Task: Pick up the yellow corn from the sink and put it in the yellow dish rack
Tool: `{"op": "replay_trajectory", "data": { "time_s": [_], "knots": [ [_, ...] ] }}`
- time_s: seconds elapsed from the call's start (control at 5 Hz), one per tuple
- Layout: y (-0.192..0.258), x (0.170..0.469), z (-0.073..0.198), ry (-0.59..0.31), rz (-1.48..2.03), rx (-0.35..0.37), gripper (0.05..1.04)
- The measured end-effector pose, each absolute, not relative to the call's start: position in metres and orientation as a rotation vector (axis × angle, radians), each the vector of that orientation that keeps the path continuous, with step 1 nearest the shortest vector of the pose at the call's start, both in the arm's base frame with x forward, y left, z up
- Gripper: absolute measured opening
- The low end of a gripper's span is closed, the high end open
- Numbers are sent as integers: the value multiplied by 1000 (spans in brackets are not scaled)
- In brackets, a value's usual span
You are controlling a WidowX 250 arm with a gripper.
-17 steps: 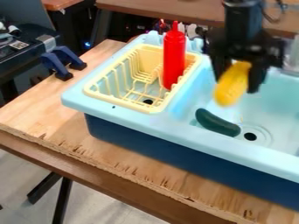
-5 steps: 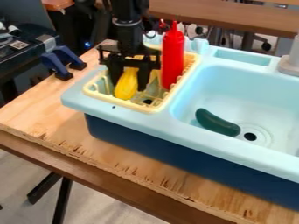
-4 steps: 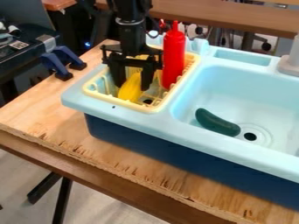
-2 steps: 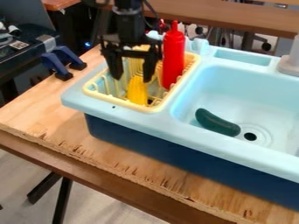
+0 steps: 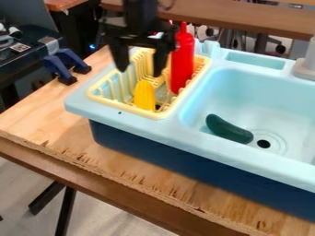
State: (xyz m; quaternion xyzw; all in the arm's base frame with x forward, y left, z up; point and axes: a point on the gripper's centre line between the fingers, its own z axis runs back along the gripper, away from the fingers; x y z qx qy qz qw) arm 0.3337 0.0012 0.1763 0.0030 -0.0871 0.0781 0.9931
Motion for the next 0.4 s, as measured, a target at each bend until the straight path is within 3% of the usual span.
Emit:
{"op": "replay_trajectory", "data": {
  "time_s": [0.4],
  "knots": [
    [-57, 306, 187, -144, 43, -4, 999]
  ]
}}
